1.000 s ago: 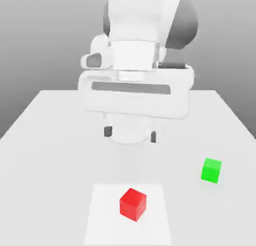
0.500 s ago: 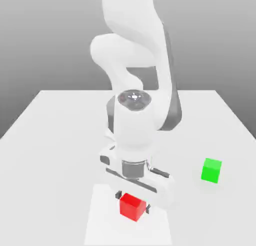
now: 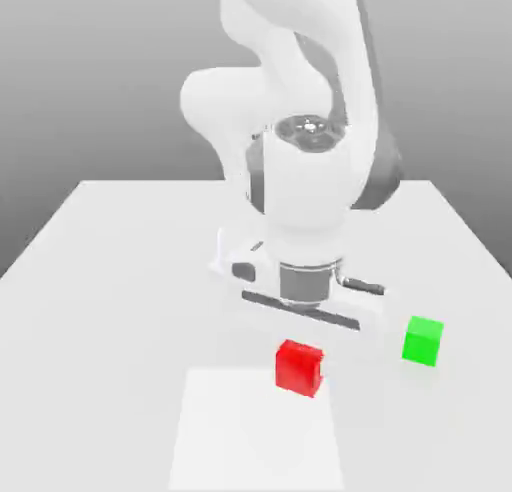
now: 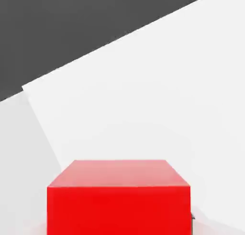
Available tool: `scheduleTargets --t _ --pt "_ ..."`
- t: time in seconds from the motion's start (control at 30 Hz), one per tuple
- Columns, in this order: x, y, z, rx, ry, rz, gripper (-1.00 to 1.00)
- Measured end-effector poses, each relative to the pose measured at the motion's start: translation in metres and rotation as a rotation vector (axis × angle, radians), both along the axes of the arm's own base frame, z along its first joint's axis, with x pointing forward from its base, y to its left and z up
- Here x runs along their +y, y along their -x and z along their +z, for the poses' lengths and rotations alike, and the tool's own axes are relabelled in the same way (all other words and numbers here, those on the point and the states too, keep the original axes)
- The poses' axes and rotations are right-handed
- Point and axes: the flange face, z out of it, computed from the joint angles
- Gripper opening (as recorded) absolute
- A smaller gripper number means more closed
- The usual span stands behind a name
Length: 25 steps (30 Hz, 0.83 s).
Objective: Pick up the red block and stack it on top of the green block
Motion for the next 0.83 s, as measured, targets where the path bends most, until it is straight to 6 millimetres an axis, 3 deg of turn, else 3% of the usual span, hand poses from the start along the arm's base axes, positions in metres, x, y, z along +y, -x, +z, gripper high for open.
scheduleTargets --t 0.17,0.37,0.73,0.77,0.83 --pt "0.07 0.044 0.014 -0.003 -0.004 0.275 -1.0" --pt "0.139 0.117 0.019 -0.005 0.018 0.618 -1.0" --pt "0.145 0.125 -0.041 -0.008 0.026 0.66 -1.0" --pt "0.145 0.126 -0.045 -0.006 0.024 0.661 1.0" --pt "0.145 0.126 -0.045 -0.006 0.024 0.661 1.0"
